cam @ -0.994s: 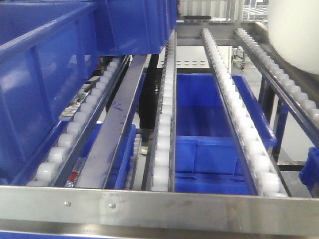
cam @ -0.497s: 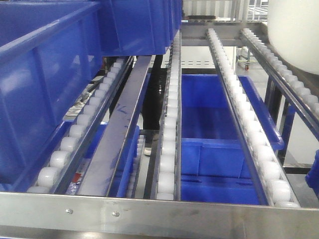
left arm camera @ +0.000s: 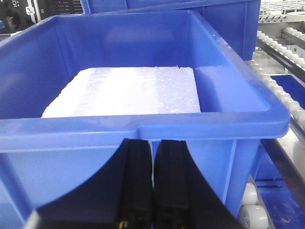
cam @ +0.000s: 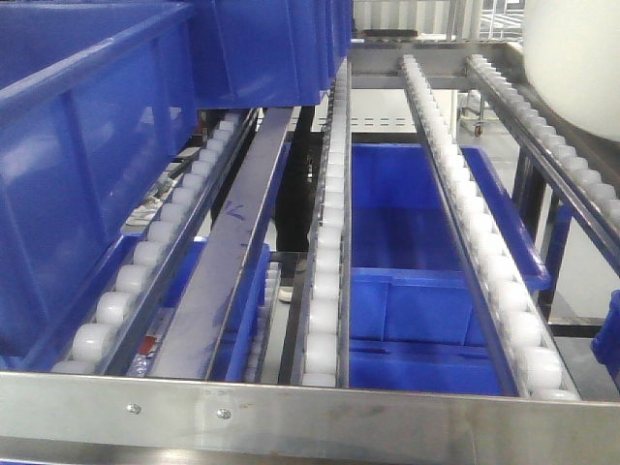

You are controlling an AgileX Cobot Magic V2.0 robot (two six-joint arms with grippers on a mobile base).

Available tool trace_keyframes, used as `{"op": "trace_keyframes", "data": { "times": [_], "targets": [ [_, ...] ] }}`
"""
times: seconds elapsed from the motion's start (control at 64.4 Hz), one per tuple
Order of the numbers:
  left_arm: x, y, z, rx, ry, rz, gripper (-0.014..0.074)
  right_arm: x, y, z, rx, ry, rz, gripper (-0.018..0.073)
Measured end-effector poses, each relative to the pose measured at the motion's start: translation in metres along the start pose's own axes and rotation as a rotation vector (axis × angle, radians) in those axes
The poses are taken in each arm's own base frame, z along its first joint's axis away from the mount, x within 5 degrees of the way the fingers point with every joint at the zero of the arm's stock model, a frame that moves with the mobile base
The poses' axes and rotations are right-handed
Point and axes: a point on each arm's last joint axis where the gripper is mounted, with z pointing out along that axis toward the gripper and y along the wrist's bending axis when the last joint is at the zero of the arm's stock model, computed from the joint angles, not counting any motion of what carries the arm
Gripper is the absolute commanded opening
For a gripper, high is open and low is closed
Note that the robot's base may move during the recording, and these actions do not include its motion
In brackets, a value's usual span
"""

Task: Move white bin to right shelf second layer
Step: 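Position the base in front of the roller-track shelf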

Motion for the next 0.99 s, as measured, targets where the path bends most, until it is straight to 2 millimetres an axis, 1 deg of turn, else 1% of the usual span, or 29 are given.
{"op": "trace_keyframes", "data": {
  "times": [0.994],
  "targets": [
    [0.0,0.0,0.0,0.0,0.0,0.0,0.0085,0.0,0.0,0.0,0.0,0.0,0.0,0.0049]
  ]
}}
